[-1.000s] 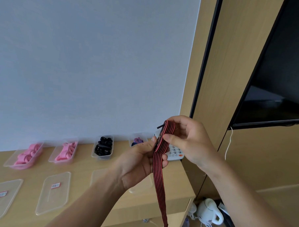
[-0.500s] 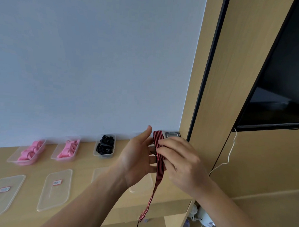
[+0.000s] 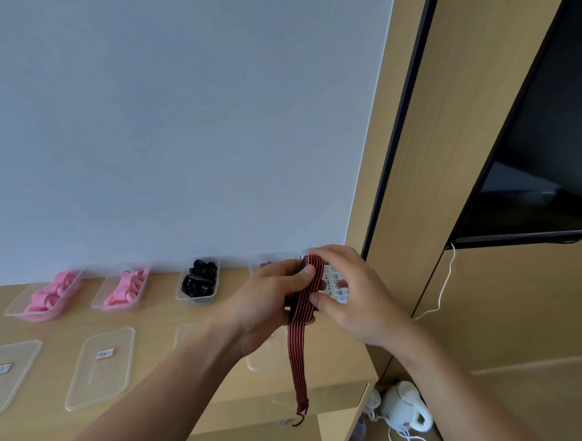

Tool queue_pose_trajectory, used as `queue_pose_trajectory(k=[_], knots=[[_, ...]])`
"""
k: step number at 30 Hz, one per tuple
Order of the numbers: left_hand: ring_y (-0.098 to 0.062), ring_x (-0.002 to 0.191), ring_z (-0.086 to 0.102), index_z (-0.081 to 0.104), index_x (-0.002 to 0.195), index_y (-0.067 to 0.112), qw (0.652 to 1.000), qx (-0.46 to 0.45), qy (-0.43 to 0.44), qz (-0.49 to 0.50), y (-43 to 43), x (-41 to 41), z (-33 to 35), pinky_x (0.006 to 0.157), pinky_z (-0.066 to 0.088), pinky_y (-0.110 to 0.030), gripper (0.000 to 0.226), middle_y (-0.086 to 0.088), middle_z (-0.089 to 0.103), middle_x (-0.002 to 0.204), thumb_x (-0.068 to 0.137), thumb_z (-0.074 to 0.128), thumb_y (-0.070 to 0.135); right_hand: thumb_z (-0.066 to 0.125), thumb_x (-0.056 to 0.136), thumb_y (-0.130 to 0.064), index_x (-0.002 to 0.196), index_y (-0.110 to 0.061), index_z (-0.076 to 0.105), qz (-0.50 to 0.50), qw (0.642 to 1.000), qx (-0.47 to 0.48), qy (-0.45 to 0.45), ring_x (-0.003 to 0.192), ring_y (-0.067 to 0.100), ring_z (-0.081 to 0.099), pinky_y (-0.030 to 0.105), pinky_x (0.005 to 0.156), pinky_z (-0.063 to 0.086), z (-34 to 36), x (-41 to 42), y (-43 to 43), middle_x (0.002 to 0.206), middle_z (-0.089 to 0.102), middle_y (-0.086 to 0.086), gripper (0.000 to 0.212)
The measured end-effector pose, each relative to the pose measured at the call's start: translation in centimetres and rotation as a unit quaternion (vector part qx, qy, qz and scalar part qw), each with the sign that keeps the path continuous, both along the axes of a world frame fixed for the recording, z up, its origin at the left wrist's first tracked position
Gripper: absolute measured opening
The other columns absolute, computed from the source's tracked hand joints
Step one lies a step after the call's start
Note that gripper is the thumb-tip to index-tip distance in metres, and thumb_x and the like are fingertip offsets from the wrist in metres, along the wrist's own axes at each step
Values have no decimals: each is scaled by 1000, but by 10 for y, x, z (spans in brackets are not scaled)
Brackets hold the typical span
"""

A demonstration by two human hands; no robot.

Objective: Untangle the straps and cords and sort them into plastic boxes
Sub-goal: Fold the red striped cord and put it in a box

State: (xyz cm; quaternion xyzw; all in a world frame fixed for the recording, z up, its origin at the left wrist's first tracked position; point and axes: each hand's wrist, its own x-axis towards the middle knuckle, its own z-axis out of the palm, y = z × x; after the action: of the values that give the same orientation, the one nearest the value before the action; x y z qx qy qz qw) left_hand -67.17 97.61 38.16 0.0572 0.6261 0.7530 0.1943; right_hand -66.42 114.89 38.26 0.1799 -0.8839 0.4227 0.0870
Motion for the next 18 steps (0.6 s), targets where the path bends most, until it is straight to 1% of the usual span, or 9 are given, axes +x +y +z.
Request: queue_pose_trajectory(k=[1, 3, 6, 9, 11, 13, 15, 16, 18], knots=[[-18, 75, 59, 72, 115, 6, 1000, -2, 3, -6, 1, 1, -1, 74, 53, -38, 26, -7, 67, 98, 104, 57, 24, 78, 82, -13, 130, -27, 59, 13, 1000, -12, -15, 123, 4, 50, 40, 104, 46, 4, -1, 0, 128, 53, -13, 53], [-19, 77, 59, 71, 115, 4, 1000, 5, 1, -12, 2, 2, -1, 74, 54, -37, 27, -7, 68, 98, 101, 62, 25, 79, 78, -10, 121, -27, 61, 2, 999, -33, -22, 114, 6, 58, 41, 99, 49, 9, -2, 1, 118, 60, -17, 50], [-23, 86, 66, 70, 119, 4, 999, 32, -13, -12, 1, 1, -2, 80, 59, -37, 41, -11, 69, 104, 90, 72, 34, 77, 75, -10, 118, -26, 62, -24, 998, -48, -21, 107, 11, 63, 43, 97, 51, 14, -2, 1, 109, 66, -17, 48], [-30, 96, 70, 73, 119, 8, 999, 26, -28, -24, 0, 1, -4, 88, 59, -42, 46, -12, 68, 104, 94, 68, 45, 75, 75, -2, 106, -25, 62, -33, 996, -76, 22, 98, 13, 65, 41, 92, 52, 18, -1, 0, 98, 69, -13, 41], [-32, 98, 70, 78, 113, 11, 997, 42, -56, -19, 2, 2, -6, 89, 60, -42, 44, -11, 70, 102, 93, 65, 48, 75, 75, 0, 105, -23, 61, -37, 994, -89, 47, 95, 10, 67, 34, 89, 53, 18, -1, -1, 95, 70, -13, 40], [-32, 96, 71, 80, 106, 9, 993, 74, -87, -6, 4, 3, -7, 89, 61, -41, 43, -13, 73, 98, 95, 62, 47, 75, 76, 0, 105, -22, 62, -38, 992, -98, 72, 91, 7, 67, 25, 83, 53, 17, -1, -2, 93, 70, -17, 39], [-34, 97, 73, 76, 109, 4, 990, 82, -112, -1, 3, 5, -7, 93, 60, -45, 48, -16, 75, 100, 98, 59, 48, 75, 76, 0, 106, -23, 62, -48, 989, -89, 111, 90, 6, 66, 19, 80, 51, 14, 0, -5, 92, 69, -22, 40], [-35, 100, 73, 74, 114, 2, 990, 72, -122, -5, 2, 6, -7, 97, 57, -48, 53, -17, 75, 104, 99, 57, 50, 75, 75, 0, 107, -24, 61, -55, 986, -79, 138, 90, 7, 66, 19, 81, 51, 12, 0, -7, 93, 68, -22, 42], [-37, 109, 72, 71, 121, 1, 990, 39, -132, -18, 1, 9, -7, 100, 52, -53, 63, -19, 76, 113, 99, 52, 57, 75, 74, 3, 107, -24, 61, -66, 977, -54, 198, 90, 8, 65, 24, 83, 51, 7, 0, -11, 95, 67, -19, 44]])
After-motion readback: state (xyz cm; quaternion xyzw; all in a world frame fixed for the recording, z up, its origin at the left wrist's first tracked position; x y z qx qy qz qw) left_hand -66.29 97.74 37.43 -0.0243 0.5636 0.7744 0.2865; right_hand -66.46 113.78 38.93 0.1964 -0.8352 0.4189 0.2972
